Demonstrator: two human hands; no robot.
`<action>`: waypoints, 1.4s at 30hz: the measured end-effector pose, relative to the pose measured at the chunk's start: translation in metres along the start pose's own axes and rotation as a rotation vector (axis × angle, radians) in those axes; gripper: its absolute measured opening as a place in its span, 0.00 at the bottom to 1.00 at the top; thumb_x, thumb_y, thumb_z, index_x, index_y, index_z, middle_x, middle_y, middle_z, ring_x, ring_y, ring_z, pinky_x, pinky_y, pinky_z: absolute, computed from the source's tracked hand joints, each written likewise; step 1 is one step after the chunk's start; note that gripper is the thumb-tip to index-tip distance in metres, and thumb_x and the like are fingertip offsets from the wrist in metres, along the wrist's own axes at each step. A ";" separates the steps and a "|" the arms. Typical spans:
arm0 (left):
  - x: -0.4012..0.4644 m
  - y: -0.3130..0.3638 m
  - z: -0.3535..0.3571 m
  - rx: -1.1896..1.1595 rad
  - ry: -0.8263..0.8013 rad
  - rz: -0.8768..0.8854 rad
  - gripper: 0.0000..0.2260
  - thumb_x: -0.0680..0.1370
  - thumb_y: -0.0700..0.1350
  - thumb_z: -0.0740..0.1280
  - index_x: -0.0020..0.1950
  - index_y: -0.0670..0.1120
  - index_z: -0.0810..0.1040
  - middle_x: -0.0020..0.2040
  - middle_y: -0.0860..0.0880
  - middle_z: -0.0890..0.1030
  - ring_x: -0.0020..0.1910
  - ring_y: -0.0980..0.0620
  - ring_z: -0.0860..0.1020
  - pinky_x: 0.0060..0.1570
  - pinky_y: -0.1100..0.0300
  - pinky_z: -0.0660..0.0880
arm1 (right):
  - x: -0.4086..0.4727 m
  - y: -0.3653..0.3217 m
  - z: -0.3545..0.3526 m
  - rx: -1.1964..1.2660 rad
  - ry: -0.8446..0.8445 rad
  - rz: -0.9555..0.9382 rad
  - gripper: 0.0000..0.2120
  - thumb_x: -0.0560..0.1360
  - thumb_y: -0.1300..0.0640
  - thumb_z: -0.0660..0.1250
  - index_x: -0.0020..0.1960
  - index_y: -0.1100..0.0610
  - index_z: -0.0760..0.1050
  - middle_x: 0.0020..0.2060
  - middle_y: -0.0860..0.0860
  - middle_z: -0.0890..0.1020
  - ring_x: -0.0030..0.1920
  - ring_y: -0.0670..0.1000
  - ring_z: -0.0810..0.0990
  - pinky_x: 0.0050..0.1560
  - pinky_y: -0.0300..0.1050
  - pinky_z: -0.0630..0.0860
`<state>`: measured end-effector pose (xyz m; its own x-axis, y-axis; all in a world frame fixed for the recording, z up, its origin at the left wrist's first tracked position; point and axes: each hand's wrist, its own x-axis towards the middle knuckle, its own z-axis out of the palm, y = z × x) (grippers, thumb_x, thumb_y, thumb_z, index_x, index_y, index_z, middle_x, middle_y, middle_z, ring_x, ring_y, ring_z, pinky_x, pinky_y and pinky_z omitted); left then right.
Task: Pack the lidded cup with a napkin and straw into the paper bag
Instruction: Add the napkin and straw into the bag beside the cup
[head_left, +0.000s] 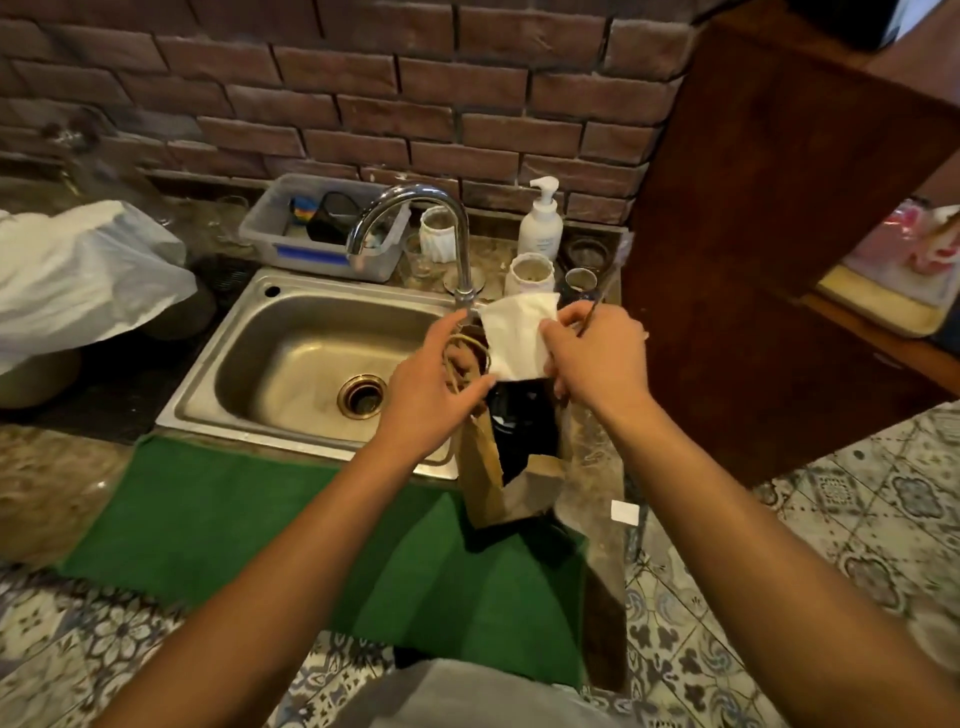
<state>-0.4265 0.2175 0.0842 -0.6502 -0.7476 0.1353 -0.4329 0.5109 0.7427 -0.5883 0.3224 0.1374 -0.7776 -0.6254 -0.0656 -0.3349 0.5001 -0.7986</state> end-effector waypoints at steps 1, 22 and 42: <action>-0.002 -0.003 -0.001 -0.016 0.014 -0.012 0.35 0.73 0.54 0.77 0.76 0.57 0.64 0.50 0.53 0.83 0.45 0.51 0.83 0.48 0.50 0.82 | 0.001 0.004 0.005 -0.110 -0.028 -0.002 0.07 0.77 0.55 0.67 0.42 0.56 0.80 0.27 0.52 0.85 0.24 0.51 0.83 0.35 0.50 0.84; -0.004 -0.016 -0.007 -0.051 0.013 -0.008 0.39 0.74 0.54 0.76 0.79 0.59 0.58 0.43 0.56 0.81 0.41 0.57 0.82 0.49 0.51 0.83 | 0.020 -0.003 0.018 -0.793 -0.254 0.061 0.05 0.77 0.58 0.66 0.44 0.59 0.78 0.43 0.54 0.83 0.42 0.57 0.83 0.45 0.51 0.82; -0.001 -0.004 -0.003 -0.048 0.001 0.019 0.39 0.75 0.53 0.76 0.80 0.58 0.57 0.42 0.56 0.79 0.39 0.55 0.81 0.45 0.49 0.82 | 0.017 0.012 0.036 -0.818 -0.178 0.025 0.07 0.78 0.60 0.66 0.54 0.59 0.80 0.46 0.54 0.80 0.42 0.56 0.76 0.41 0.49 0.73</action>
<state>-0.4222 0.2151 0.0827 -0.6577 -0.7382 0.1502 -0.3899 0.5042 0.7705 -0.5861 0.2962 0.1044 -0.7172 -0.6592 -0.2263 -0.6525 0.7491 -0.1144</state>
